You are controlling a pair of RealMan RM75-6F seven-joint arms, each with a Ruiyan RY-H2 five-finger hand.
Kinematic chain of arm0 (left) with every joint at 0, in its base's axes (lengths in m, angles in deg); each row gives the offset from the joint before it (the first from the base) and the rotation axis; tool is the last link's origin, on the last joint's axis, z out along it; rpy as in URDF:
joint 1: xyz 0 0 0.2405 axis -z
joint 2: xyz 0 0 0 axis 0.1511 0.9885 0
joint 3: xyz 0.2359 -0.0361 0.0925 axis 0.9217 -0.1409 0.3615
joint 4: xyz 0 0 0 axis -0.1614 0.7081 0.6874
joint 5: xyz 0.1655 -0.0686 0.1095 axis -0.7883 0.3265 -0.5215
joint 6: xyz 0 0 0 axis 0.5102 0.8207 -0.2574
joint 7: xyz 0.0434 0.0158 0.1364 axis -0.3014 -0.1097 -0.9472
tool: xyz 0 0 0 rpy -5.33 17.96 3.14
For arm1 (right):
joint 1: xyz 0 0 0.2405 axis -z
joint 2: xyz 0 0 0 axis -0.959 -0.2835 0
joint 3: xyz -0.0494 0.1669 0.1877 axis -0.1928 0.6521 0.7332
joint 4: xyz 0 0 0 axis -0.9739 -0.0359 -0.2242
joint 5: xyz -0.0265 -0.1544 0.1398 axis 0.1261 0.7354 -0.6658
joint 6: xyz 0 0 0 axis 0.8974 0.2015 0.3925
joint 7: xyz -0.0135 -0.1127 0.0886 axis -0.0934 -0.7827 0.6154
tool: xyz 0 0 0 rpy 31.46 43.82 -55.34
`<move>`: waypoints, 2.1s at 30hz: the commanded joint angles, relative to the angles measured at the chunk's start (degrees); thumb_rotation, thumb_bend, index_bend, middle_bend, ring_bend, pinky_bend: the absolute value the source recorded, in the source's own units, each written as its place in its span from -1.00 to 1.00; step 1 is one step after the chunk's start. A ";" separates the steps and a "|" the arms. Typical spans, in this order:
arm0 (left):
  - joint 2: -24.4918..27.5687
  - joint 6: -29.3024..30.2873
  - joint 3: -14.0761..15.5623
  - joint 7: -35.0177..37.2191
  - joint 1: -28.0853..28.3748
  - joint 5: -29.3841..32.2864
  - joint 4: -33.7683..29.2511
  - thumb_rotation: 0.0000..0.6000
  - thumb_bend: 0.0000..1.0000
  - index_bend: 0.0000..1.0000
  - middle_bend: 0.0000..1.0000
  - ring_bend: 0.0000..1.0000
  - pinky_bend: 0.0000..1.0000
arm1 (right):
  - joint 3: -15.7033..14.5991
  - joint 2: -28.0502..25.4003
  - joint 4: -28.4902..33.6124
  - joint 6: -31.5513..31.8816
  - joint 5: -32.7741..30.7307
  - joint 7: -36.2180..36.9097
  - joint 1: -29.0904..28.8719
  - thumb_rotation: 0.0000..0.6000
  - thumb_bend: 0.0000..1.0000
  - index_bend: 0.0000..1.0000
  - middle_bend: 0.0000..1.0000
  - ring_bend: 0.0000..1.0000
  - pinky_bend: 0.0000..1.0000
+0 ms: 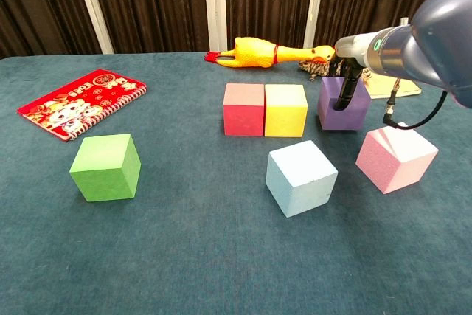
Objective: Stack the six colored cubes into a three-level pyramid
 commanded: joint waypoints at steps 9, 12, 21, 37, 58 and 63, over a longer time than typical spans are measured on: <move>-0.10 0.03 -0.12 0.17 -0.04 -0.22 0.02 1.00 -0.68 -0.71 -0.96 -0.94 -0.88 | 0.87 0.51 1.07 1.50 -0.48 -1.36 0.28 1.00 -0.50 -0.14 -0.12 -0.52 -1.00; -0.08 0.08 -0.15 0.25 -0.08 -0.28 0.03 1.00 -0.68 -0.71 -0.96 -0.94 -0.88 | 1.35 0.85 1.03 1.95 -0.51 -1.35 0.27 1.00 -0.50 -0.14 -0.12 -0.51 -1.00; 0.02 -0.11 -0.37 0.75 -0.16 -0.10 0.17 1.00 -0.68 -0.71 -0.96 -0.94 -0.88 | 3.14 2.05 0.94 4.30 -2.09 -2.98 -0.37 1.00 -0.50 -0.14 -0.12 -0.50 -1.00; 0.07 -0.28 -0.48 0.88 -0.22 -0.07 0.31 1.00 -0.68 -0.71 -0.96 -0.94 -0.88 | 4.79 3.59 0.68 5.17 -2.71 -5.51 -0.69 1.00 -0.50 -0.14 -0.12 -0.50 -1.00; 0.03 -0.38 -0.75 0.99 -0.23 0.18 0.56 1.00 -0.68 -0.71 -0.96 -0.94 -0.88 | 6.47 5.59 -2.08 4.19 -1.79 -6.30 -0.73 1.00 -0.50 -0.13 -0.12 -0.50 -1.00; 0.03 -0.45 -0.75 0.98 -0.23 0.19 0.59 1.00 -0.68 -0.71 -0.96 -0.94 -0.88 | 6.70 5.77 -2.11 4.12 -1.69 -6.52 -0.65 1.00 -0.50 -0.13 -0.12 -0.50 -1.00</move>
